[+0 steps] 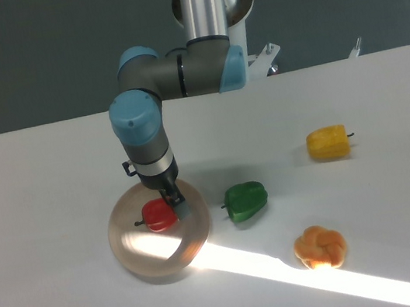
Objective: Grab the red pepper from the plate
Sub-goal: 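Lower the gripper onto the red pepper and close it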
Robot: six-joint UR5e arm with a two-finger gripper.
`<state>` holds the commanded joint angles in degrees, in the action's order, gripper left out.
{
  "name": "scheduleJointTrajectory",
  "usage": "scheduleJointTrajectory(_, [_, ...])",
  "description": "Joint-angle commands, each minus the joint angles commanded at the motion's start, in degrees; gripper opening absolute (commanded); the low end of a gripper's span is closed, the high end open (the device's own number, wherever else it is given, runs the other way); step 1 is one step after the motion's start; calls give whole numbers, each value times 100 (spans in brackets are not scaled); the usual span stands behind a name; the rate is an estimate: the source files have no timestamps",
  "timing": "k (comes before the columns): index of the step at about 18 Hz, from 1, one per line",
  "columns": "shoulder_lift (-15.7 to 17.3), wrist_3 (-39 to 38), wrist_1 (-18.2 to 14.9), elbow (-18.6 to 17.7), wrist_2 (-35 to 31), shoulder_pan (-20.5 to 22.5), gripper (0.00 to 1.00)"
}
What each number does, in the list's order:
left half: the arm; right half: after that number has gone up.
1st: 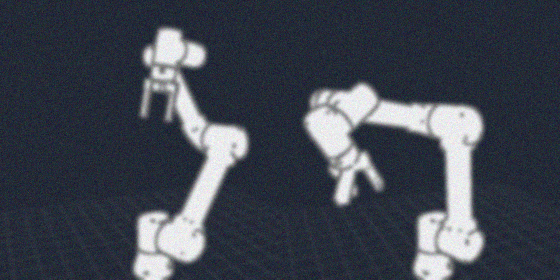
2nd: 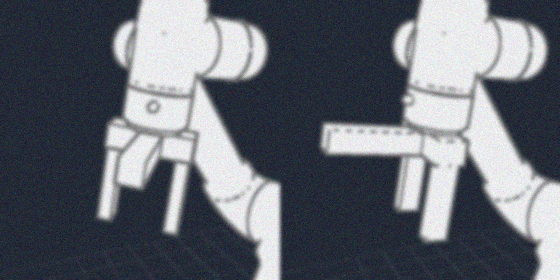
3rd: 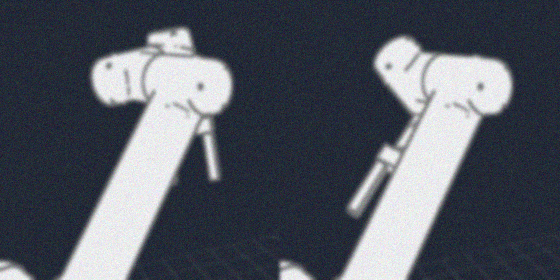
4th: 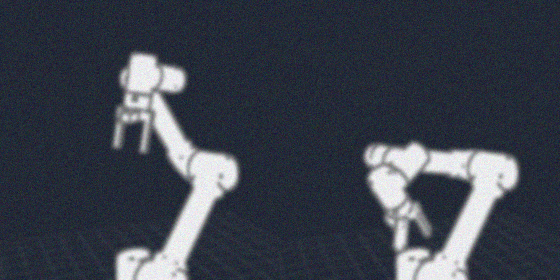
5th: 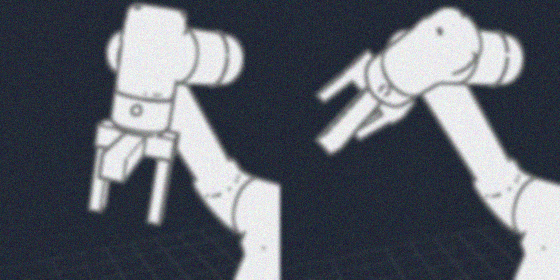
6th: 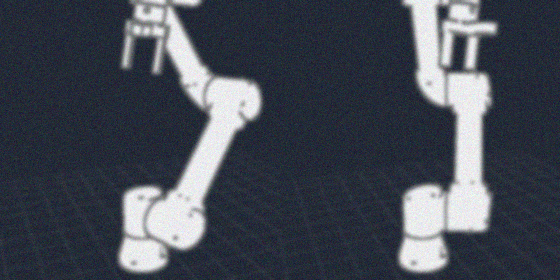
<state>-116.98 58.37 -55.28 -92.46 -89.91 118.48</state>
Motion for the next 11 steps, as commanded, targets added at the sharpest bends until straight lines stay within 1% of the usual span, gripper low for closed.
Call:
scheduleJointTrajectory(2, [-70,-158,201,0,17,-79,100])
scheduleJointTrajectory(3, [-114,-176,237,9,18,-88,100])
scheduleJointTrajectory(11, [-272,-168,272,44,18,-105,100])
